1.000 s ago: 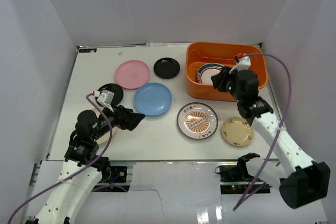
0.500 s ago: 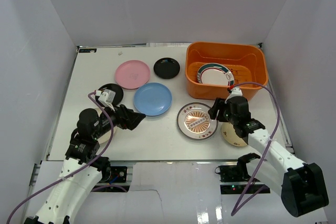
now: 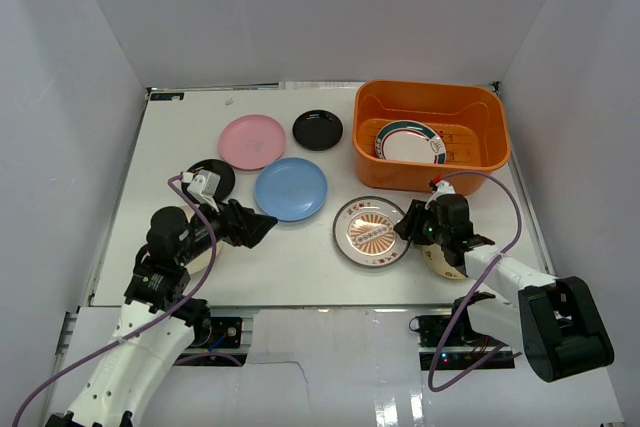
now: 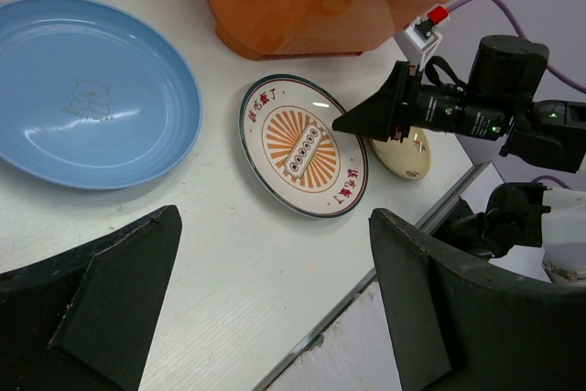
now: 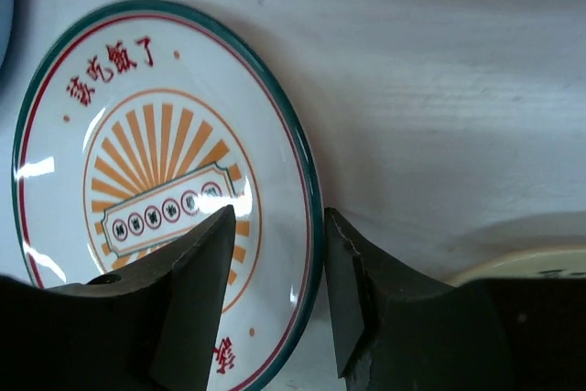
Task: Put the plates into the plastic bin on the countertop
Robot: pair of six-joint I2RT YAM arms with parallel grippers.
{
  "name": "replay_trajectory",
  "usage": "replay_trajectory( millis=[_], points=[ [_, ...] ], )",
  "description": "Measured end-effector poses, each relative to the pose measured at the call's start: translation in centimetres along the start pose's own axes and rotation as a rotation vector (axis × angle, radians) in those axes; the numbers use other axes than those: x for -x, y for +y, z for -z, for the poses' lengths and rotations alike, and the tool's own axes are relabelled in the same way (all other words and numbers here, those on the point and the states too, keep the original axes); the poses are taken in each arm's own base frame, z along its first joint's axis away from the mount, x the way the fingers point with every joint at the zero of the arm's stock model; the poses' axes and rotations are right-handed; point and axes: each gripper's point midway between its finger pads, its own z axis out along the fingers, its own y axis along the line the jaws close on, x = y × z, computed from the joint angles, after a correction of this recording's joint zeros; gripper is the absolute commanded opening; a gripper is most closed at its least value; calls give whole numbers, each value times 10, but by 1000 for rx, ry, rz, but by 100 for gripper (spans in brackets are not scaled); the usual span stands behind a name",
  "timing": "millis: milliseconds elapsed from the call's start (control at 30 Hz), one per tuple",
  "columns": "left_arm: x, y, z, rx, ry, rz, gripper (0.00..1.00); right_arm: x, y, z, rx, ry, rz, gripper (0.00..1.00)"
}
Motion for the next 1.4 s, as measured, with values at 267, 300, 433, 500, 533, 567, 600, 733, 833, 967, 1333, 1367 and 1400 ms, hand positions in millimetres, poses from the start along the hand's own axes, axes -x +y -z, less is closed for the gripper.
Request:
replay_trajectory(
  millis=[267, 300, 433, 500, 533, 567, 600, 733, 833, 967, 1333, 1367, 1400],
  points=[
    [-2, 2, -1, 4, 9, 5, 94, -24, 24, 1, 184, -12, -97, 47],
    [-2, 2, -2, 5, 10, 6, 94, -26, 27, 2, 201, -13, -99, 35],
    [-3, 3, -2, 8, 14, 8, 94, -44, 36, 4, 248, 30, -142, 8],
    [-3, 3, -2, 8, 14, 8, 94, -41, 42, 6, 272, 30, -187, 8],
    [-3, 3, -2, 8, 14, 8, 94, -40, 45, 7, 279, 26, -193, 8],
    [-3, 3, -2, 8, 13, 8, 94, -38, 46, 8, 285, 22, -198, 8],
    [-2, 3, -2, 8, 13, 8, 94, -37, 49, 10, 292, 17, -201, 8],
    [-2, 3, -2, 8, 13, 8, 94, -23, 63, 28, 331, -23, -177, 8],
    [-2, 3, -1, 12, 9, 8, 94, 5, 85, 49, 384, -71, -141, 8],
    [0, 5, -1, 22, 0, 7, 94, 86, 134, 98, 485, -216, -73, 8],
    [3, 6, 1, 31, -19, 1, 98, 291, 106, 124, 176, -639, -44, 8],
    [4, 5, 1, 29, -22, 0, 98, 295, 87, 110, 108, -631, -60, 8],
    [5, 4, 2, 27, -26, -2, 98, 297, 66, 95, 37, -614, -79, 8]
  ],
)
